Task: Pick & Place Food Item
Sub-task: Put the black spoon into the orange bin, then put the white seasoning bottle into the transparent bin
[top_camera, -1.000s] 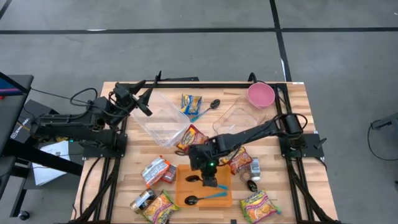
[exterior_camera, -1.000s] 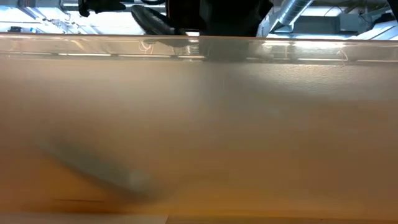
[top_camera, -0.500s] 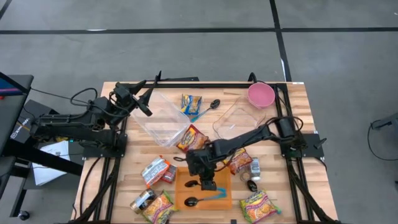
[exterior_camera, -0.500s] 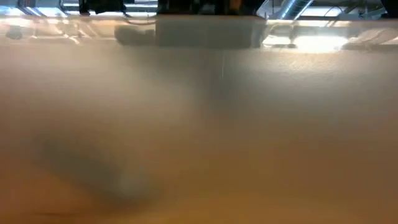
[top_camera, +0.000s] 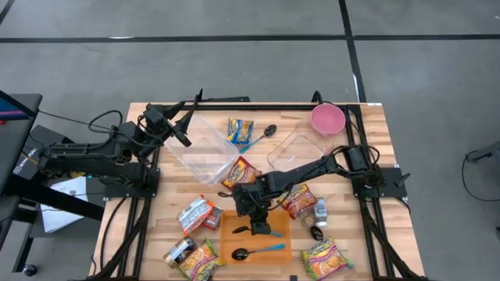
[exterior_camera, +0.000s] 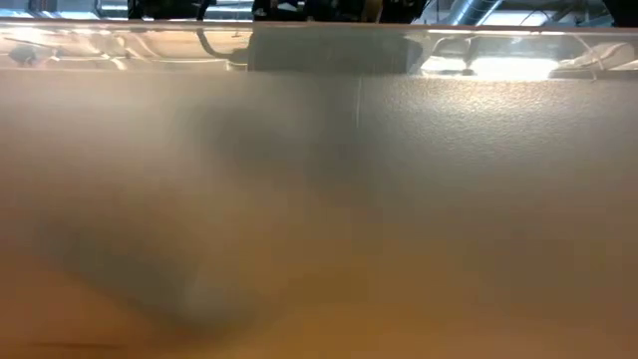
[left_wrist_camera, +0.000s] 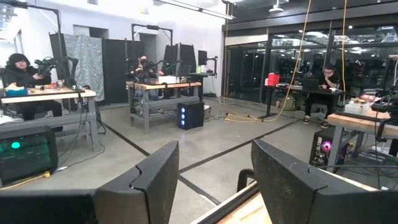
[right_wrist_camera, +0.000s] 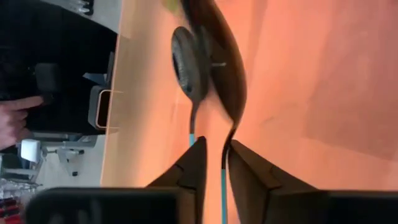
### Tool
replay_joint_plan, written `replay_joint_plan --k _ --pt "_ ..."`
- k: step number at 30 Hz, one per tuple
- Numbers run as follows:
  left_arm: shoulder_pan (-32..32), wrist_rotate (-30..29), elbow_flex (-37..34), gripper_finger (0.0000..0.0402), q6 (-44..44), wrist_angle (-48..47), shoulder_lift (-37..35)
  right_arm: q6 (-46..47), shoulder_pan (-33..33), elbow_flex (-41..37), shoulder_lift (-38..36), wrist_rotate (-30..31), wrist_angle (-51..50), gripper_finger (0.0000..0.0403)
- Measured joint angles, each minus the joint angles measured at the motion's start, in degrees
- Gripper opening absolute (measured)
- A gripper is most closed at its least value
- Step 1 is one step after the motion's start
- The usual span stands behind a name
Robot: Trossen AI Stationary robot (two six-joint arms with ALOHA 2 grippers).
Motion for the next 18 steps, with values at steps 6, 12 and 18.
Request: replay_joint_plan --k 6,12,18 --pt "0.0 -0.02 0.0 0.0195 -0.02 0.0 0.0 1.49 -0.9 0.02 -0.04 -1.7 -0.16 0.0128" --pt "0.0 -0.02 0.0 0.0195 -0.03 0.0 0.0 1.48 -2.19 1.7 -0.09 0.74 -3.64 0.0154" --pt "0.0 -0.02 0.0 0.0195 -0.07 0.02 0.0 0.72 -4.1 3.88 -0.09 1.67 -5.66 0.0146"
